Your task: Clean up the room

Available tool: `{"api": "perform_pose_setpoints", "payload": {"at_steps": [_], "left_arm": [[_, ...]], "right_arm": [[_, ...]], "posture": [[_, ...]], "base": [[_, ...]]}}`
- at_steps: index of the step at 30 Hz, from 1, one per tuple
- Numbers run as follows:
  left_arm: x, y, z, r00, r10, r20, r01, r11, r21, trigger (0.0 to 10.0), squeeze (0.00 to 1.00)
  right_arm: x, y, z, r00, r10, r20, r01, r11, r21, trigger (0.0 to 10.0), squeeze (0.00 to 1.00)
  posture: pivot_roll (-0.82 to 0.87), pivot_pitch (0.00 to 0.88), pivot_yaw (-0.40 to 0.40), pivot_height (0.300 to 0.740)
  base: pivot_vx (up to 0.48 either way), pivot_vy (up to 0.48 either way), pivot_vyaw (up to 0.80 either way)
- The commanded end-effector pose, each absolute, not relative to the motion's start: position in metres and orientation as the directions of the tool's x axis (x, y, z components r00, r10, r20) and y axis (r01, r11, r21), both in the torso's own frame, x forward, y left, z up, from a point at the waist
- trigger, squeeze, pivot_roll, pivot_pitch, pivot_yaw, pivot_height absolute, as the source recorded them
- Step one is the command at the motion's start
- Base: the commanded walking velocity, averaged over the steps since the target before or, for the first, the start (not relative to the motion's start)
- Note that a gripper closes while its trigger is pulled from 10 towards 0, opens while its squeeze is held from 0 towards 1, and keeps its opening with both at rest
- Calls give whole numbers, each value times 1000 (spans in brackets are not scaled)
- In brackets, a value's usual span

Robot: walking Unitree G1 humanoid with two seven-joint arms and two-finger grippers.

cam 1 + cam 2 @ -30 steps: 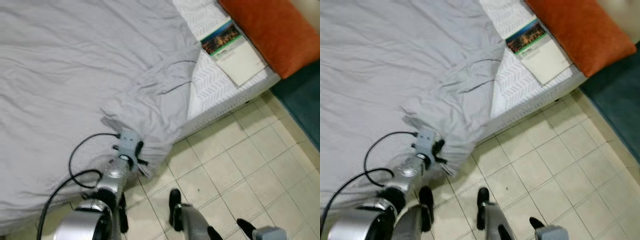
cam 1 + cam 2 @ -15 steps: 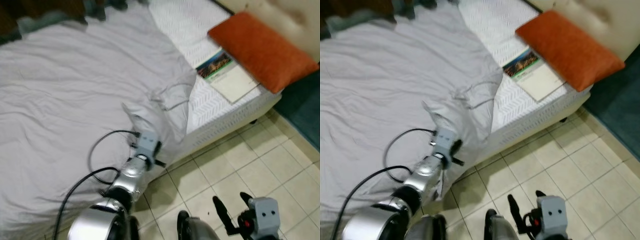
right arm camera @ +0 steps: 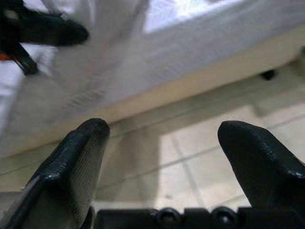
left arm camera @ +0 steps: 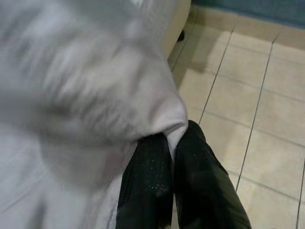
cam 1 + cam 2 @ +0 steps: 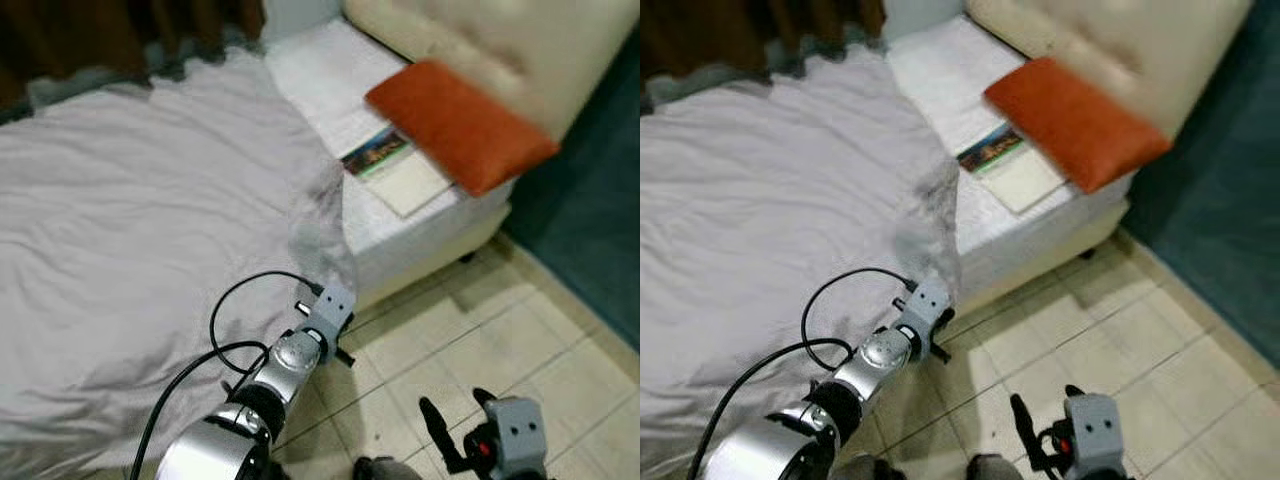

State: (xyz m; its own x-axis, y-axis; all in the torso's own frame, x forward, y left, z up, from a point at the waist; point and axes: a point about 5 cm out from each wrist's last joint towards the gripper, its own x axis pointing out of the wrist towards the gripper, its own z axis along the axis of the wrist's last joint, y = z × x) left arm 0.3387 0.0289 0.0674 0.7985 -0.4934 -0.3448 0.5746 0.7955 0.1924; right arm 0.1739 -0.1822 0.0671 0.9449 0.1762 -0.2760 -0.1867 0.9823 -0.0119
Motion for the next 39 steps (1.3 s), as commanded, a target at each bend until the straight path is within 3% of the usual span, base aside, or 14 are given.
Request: {"api": "perform_pose_setpoints", "payload": {"at_steps": [1,6,9,19,20,29,34,39], "left_arm": [[323,-7,65,744,-564,-359,640,755,143,10000,0],[318,-34,74,724,-590,-358,675,712,192,10000,0],[307,-47,70,686,-614,-392,724,633,275,10000,0],[285,-90,83,615,-719,-323,784,601,154,10000,0],[281,-99,88,595,-743,-307,798,589,123,10000,1000],[273,-115,99,544,-800,-254,828,561,7,10000,1000],[268,-134,124,484,-865,-134,866,495,-70,10000,1000],[295,-97,126,555,-832,-25,831,555,-40,10000,1000]], "right_arm": [[171,-178,62,936,191,-297,-201,980,-3,10000,0],[170,-178,61,935,195,-298,-209,978,-17,10000,0],[171,-177,60,934,196,-300,-212,977,-20,10000,0],[171,-175,57,925,222,-309,-242,970,-28,10000,0],[172,-174,57,924,226,-310,-247,968,-32,10000,0],[171,-176,55,923,221,-315,-244,969,-35,10000,0],[173,-173,53,920,229,-317,-252,967,-33,10000,0],[190,-172,56,936,221,-273,-235,972,-21,10000,0]], "posture": [[-285,220,26,740],[-304,219,29,740],[-303,214,34,740],[-298,213,20,740],[-302,215,21,740],[-294,217,24,740],[-288,207,28,740],[-232,171,43,740]], "base": [[0,-461,0],[0,-277,0],[0,0,0],[0,0,0],[0,0,0],[0,0,0],[0,0,0],[0,0,0]]}}
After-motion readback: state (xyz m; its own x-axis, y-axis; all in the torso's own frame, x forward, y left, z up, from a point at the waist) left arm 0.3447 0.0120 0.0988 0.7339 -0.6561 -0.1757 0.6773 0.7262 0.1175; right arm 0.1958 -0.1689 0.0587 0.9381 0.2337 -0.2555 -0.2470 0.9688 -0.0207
